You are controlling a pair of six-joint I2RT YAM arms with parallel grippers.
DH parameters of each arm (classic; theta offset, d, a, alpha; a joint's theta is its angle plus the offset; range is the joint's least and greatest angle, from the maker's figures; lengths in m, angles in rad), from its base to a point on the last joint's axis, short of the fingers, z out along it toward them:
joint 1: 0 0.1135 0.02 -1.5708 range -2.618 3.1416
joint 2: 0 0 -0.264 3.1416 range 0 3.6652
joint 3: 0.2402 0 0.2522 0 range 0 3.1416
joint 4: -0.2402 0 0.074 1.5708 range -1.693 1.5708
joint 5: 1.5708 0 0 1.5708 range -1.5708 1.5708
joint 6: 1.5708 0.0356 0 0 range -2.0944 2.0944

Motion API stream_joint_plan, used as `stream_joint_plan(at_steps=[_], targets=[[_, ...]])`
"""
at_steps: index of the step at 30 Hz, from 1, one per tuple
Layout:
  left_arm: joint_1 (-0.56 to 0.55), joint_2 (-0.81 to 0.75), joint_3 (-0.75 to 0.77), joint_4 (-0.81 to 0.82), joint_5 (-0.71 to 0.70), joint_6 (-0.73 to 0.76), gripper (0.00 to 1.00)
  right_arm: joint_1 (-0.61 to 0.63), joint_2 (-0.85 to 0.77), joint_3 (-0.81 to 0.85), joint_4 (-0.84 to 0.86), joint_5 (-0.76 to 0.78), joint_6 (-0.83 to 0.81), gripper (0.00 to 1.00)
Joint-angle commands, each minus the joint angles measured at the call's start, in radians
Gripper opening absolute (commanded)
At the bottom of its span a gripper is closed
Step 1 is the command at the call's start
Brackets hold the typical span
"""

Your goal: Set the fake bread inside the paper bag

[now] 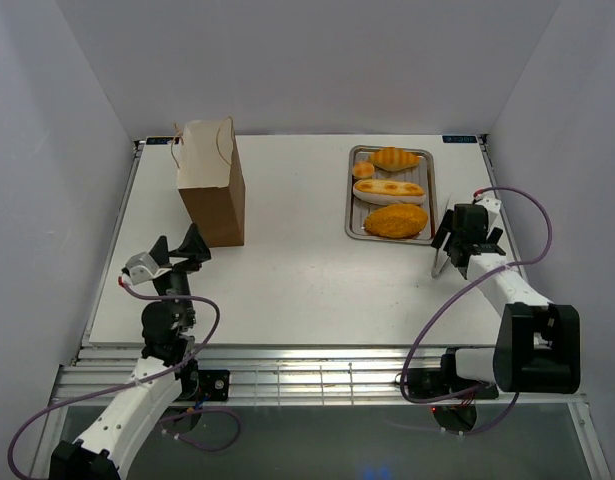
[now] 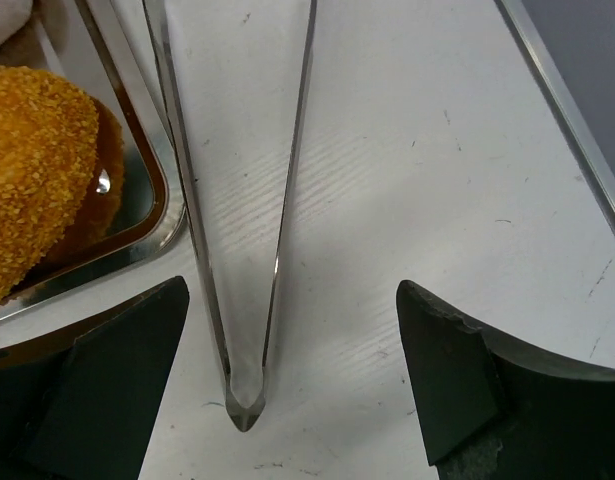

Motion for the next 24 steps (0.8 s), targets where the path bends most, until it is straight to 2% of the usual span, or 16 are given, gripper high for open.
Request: stream_joint_plan(at_steps=[1, 6, 9, 13, 16, 23, 24], targets=[[-0.003, -0.053, -0.025, -0.19, 0.03, -0.033, 0.98, -0.016, 0.089, 0.079, -0.06, -0.061, 0.014, 0.9], [-0.003, -0.056, 0.072, -0.369, 0.042, -0.093, 0.98, -0.017, 0.208, 0.116, -0.063, -0.116, 0.013, 0.9], [-0.003, -0.057, 0.114, -0.411, 0.068, -0.098, 0.98, -0.045, 0.216, 0.116, -0.036, -0.115, 0.008, 0.9], [-0.003, -0.079, 0.132, -0.422, 0.112, -0.099, 0.98, -0.048, 0.234, 0.137, -0.028, -0.119, 0.005, 0.92], [-0.003, -0.093, 0.141, -0.436, 0.14, -0.094, 0.98, -0.056, 0.274, 0.163, -0.062, -0.119, 0.007, 1.0], [-0.003, -0.12, 0.157, -0.457, 0.143, -0.097, 0.98, -0.089, 0.296, 0.137, -0.06, -0.145, 0.013, 1.0], [-0.003, -0.119, 0.166, -0.471, 0.145, -0.108, 0.98, -0.095, 0.3, 0.14, -0.063, -0.165, 0.016, 0.98]])
